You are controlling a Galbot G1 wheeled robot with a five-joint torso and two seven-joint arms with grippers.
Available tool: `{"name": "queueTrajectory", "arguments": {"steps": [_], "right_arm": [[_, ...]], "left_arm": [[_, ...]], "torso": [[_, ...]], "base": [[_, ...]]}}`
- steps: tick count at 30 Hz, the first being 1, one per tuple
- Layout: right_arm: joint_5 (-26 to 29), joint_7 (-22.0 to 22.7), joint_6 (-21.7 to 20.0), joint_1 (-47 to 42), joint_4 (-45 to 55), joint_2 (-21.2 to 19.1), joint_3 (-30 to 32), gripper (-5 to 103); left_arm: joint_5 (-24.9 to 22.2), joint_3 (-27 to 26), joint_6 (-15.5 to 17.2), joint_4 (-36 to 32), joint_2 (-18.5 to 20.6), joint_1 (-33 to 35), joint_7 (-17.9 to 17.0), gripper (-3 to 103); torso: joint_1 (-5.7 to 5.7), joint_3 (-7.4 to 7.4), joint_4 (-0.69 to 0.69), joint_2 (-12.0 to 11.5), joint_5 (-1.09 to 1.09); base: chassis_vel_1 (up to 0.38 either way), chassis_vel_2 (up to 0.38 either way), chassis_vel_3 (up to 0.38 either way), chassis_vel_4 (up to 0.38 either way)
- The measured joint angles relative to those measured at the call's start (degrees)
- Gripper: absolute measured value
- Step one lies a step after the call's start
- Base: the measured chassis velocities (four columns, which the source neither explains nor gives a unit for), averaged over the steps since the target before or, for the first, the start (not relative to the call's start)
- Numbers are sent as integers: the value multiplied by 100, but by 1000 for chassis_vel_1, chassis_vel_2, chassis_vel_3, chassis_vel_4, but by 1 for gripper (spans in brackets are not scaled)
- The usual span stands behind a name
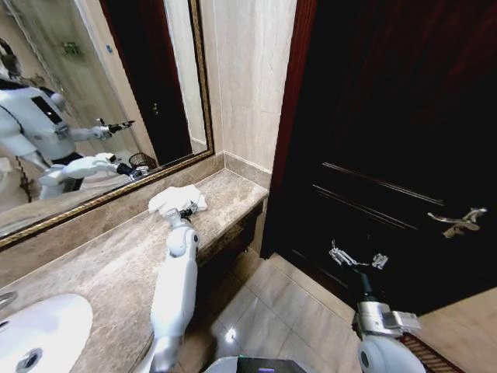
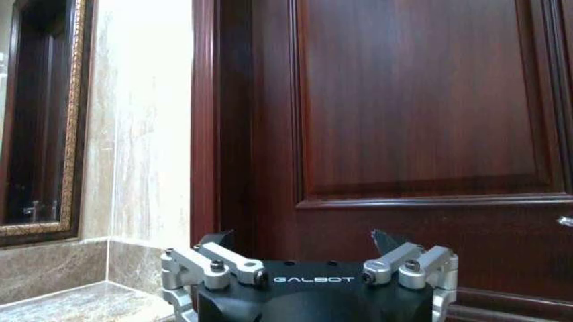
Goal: Discard the used towel into the hamper.
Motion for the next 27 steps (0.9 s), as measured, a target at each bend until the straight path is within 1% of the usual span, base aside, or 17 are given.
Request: {"name": "queueTrajectory", "arguments": {"steps": [3, 5, 6, 8, 9, 10, 11, 13, 14, 17, 18, 20, 22, 23, 24, 26, 27], "right_arm": [[3, 0, 21, -3, -12, 17, 5, 100], [3, 0, 25, -5, -12, 20, 5, 100], [4, 2, 34, -6, -13, 29, 5, 100], [7, 2, 37, -6, -12, 32, 6, 100], [11, 3, 40, -10, -7, 34, 11, 100], [13, 3, 41, -11, -4, 37, 13, 100], [13, 3, 41, -11, -4, 37, 13, 100], [15, 5, 48, -16, 10, 50, 14, 100], [15, 5, 48, -16, 10, 50, 14, 100], [15, 10, 59, -22, 26, 74, -10, 100], [15, 10, 59, -22, 26, 74, -10, 100], [17, 18, 60, -35, 54, 76, -16, 100], [21, 21, 58, -46, 70, 75, -16, 100], [36, 24, 51, -59, 87, 68, -9, 100], [42, 26, 51, -61, 89, 65, -2, 100], [57, 28, 50, -62, 91, 63, 6, 100], [57, 28, 50, -62, 91, 63, 6, 100]], "left_arm": [[-85, 15, -299, 320, 47, -195, 2, 86], [-131, 20, -356, 371, 59, -229, 6, 86], [-243, 26, -449, 443, 78, -268, 19, 76], [-299, 27, -510, 474, 86, -273, 36, 76], [-351, 26, -590, 505, 93, -273, 53, 65], [-378, 23, -632, 512, 93, -268, 67, 65], [-378, 23, -632, 512, 93, -268, 67, 65], [-423, 12, -705, 508, 88, -234, 85, 54], [-423, 12, -705, 508, 88, -234, 85, 54], [-448, 1, -757, 466, 82, -178, 102, 37], [-448, 1, -757, 466, 82, -178, 102, 37], [-448, -11, -795, 440, 70, -146, 114, 26], [-448, -21, -808, 432, 57, -139, 113, 26], [-442, -30, -835, 420, 29, -130, 105, 17], [-432, -33, -855, 410, 14, -120, 100, 17], [-422, -33, -871, 385, -1, -102, 99, 10], [-422, -33, -871, 385, -1, -102, 99, 10]], "torso": [[0, 0, 0, 0, -2], [0, 0, -1, 0, -2], [0, 0, 0, 0, 0], [0, 0, 0, 0, -1], [0, 0, 1, 0, -1], [0, 0, 0, 0, -1], [0, 0, 0, 0, -1], [0, 0, 0, 0, -1], [0, 0, 0, 0, -1], [0, 0, 0, 0, 0], [0, 0, 0, 0, 0], [0, 0, 1, 0, 0], [0, 0, 1, 0, 0], [0, 0, 0, 0, -1], [0, 0, 0, 0, -1], [0, 0, 0, 0, -1], [0, 0, 0, 0, -1]], "base": [[0, 0, 0, 0], [0, 0, 0, 0], [0, 0, 0, 0], [0, 0, 0, 0], [0, 0, 0, 0], [0, 0, 0, 0], [0, 0, 0, 0], [0, 0, 0, 0], [0, 0, 0, 0], [0, 0, 0, 0], [0, 0, 0, 0], [0, 0, 0, 0], [0, 0, 0, 0], [0, 0, 0, 0], [0, 0, 0, 0], [0, 0, 0, 0], [0, 0, 0, 0]]}}
